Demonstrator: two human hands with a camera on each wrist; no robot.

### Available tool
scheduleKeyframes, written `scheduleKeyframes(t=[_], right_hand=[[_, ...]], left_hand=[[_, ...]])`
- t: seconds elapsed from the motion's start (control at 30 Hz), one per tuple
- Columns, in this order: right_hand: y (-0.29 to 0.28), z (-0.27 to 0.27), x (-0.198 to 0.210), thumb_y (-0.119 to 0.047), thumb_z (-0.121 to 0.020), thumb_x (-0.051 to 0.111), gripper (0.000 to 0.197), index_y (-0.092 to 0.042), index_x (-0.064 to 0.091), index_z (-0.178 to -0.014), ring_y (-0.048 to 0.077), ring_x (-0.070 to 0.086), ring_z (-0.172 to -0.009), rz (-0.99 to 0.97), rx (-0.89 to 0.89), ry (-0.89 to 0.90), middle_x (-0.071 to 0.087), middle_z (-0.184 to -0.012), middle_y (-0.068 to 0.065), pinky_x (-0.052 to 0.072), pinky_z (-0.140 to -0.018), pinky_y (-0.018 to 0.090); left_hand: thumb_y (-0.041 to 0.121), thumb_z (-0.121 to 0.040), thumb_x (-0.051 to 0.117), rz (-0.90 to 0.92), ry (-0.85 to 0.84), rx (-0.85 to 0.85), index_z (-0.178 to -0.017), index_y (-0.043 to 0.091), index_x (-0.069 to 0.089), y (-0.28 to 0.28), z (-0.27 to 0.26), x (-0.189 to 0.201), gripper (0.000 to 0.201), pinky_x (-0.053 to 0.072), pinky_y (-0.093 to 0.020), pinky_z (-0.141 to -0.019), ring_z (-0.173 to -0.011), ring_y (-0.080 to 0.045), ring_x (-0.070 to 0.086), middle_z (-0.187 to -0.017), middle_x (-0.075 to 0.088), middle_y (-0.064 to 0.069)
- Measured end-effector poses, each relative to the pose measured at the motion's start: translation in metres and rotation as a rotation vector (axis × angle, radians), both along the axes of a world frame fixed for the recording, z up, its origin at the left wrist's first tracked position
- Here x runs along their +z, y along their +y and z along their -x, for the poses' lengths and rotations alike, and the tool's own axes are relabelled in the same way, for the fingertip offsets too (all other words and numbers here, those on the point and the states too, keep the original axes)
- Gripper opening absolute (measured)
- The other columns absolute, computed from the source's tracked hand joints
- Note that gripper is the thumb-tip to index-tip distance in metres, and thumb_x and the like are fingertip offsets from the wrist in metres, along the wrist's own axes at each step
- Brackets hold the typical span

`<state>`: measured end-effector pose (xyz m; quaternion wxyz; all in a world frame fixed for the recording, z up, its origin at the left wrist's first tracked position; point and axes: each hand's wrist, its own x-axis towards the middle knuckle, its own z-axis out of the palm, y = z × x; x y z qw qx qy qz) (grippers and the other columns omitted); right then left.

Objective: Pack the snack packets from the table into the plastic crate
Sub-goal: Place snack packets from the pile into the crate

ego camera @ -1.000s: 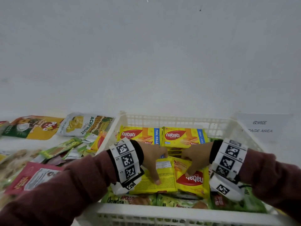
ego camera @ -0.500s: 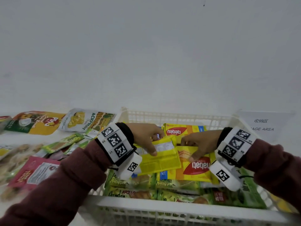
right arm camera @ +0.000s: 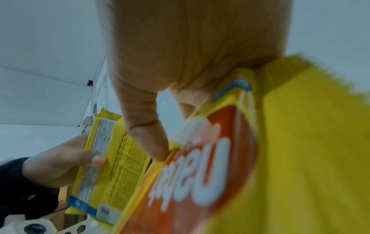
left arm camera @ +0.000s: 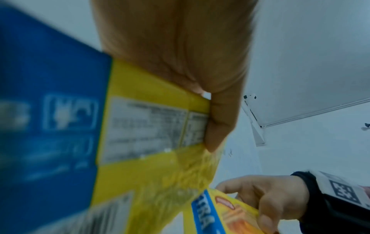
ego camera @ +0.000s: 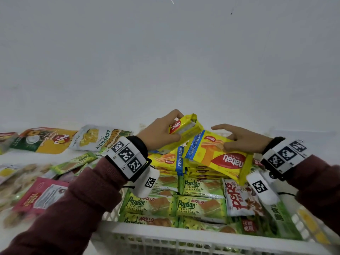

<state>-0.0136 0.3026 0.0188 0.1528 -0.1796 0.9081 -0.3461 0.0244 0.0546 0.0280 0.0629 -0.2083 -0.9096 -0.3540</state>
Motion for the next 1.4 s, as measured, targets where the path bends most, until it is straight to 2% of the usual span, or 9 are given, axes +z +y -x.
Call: scheduleKeyframes(t=[0.17, 0.37, 0.57, 0.73, 0.8, 0.93, 1.1, 1.3, 1.4], right_hand=[[0.005, 0.003, 0.001, 0.0, -0.087, 0.058, 0.047, -0.032, 0.045, -0.119, 0.006, 0.063, -0.053, 0.095, -0.069, 0.021, 0.063, -0.081, 0.001, 0.052, -0.055, 0.022], [-0.008, 0.004, -0.02, -0.02, -0.09, 0.058, 0.042, -0.017, 0.043, -0.129, 0.005, 0.035, -0.027, -0.16, -0.15, -0.07, 0.051, -0.063, 0.001, 0.03, -0.032, 0.016], [-0.02, -0.009, -0.019, -0.026, -0.085, 0.064, 0.06, -0.021, 0.035, -0.137, 0.017, 0.063, -0.083, -0.569, 0.113, -0.082, 0.064, -0.101, 0.002, 0.052, -0.074, 0.028], [-0.022, -0.006, -0.03, -0.024, -0.073, 0.073, 0.105, -0.039, -0.002, -0.145, 0.024, 0.036, -0.123, -1.054, 0.306, 0.438, 0.03, -0.136, 0.007, 0.039, -0.088, 0.031], [-0.025, -0.008, -0.04, -0.033, -0.07, 0.075, 0.106, -0.04, -0.001, -0.143, 0.024, 0.037, -0.125, -1.07, 0.414, 0.633, 0.028, -0.141, 0.008, 0.039, -0.094, 0.033], [-0.025, 0.003, -0.057, -0.043, -0.038, 0.088, 0.107, -0.039, 0.033, -0.13, 0.021, 0.063, -0.094, -1.044, 0.509, 0.825, 0.06, -0.118, 0.007, 0.053, -0.07, 0.028], [-0.032, 0.007, -0.066, -0.051, -0.029, 0.086, 0.109, -0.037, 0.038, -0.126, 0.022, 0.042, -0.11, -1.014, 0.628, 0.977, 0.04, -0.132, 0.003, 0.051, -0.086, 0.038], [-0.029, 0.003, -0.05, -0.07, -0.028, 0.069, 0.105, -0.027, 0.045, -0.121, 0.021, 0.053, -0.115, -0.92, 0.496, 0.969, 0.06, -0.119, -0.007, 0.028, -0.102, 0.044], [-0.022, -0.001, -0.024, -0.073, -0.034, 0.047, 0.11, -0.03, 0.026, -0.133, 0.02, 0.039, -0.127, -0.851, 0.314, 0.756, 0.048, -0.131, -0.005, 0.013, -0.105, 0.047]], left_hand=[[0.004, -0.084, 0.055, 0.122, 0.171, 0.041, -0.111, 0.011, 0.044, 0.002, 0.002, -0.003, 0.03, 0.04, -0.028, -0.062, -0.073, -0.027, 0.051, -0.095, 0.057, -0.005], [0.008, -0.085, 0.052, 0.41, 0.196, 0.073, -0.11, 0.015, 0.044, 0.006, 0.008, -0.017, 0.028, 0.036, -0.031, -0.068, -0.086, -0.019, 0.04, -0.107, 0.055, -0.004], [0.012, -0.089, 0.051, 0.804, 0.173, 0.079, -0.12, 0.016, 0.04, 0.01, 0.014, -0.036, 0.033, 0.039, -0.036, -0.083, -0.115, -0.025, 0.039, -0.127, 0.042, -0.003], [0.016, -0.076, 0.071, 0.855, -0.137, 0.008, -0.13, 0.022, 0.032, 0.004, 0.022, -0.048, 0.067, 0.043, -0.039, -0.089, -0.129, -0.027, 0.03, -0.141, 0.026, -0.004], [0.02, -0.067, 0.08, 0.82, -0.283, -0.01, -0.131, 0.029, 0.032, -0.001, 0.023, -0.047, 0.08, 0.039, -0.044, -0.099, -0.136, -0.029, 0.022, -0.148, 0.014, -0.005], [0.018, -0.065, 0.083, 0.778, -0.325, 0.04, -0.136, 0.033, 0.027, -0.008, 0.023, -0.042, 0.091, 0.034, -0.049, -0.105, -0.139, -0.031, 0.015, -0.15, 0.009, -0.005], [0.023, -0.064, 0.084, 0.861, -0.307, 0.089, -0.146, 0.033, 0.006, -0.008, 0.025, -0.041, 0.113, 0.035, -0.049, -0.103, -0.134, -0.033, 0.027, -0.144, 0.029, -0.011], [0.033, -0.063, 0.082, 0.839, -0.267, 0.13, -0.146, 0.032, 0.003, -0.012, 0.027, -0.04, 0.115, 0.039, -0.049, -0.102, -0.13, -0.032, 0.028, -0.139, 0.032, -0.011], [0.042, -0.064, 0.078, 0.735, -0.234, 0.177, -0.145, 0.034, 0.004, -0.016, 0.028, -0.037, 0.11, 0.04, -0.048, -0.099, -0.128, -0.033, 0.031, -0.136, 0.033, -0.012]])
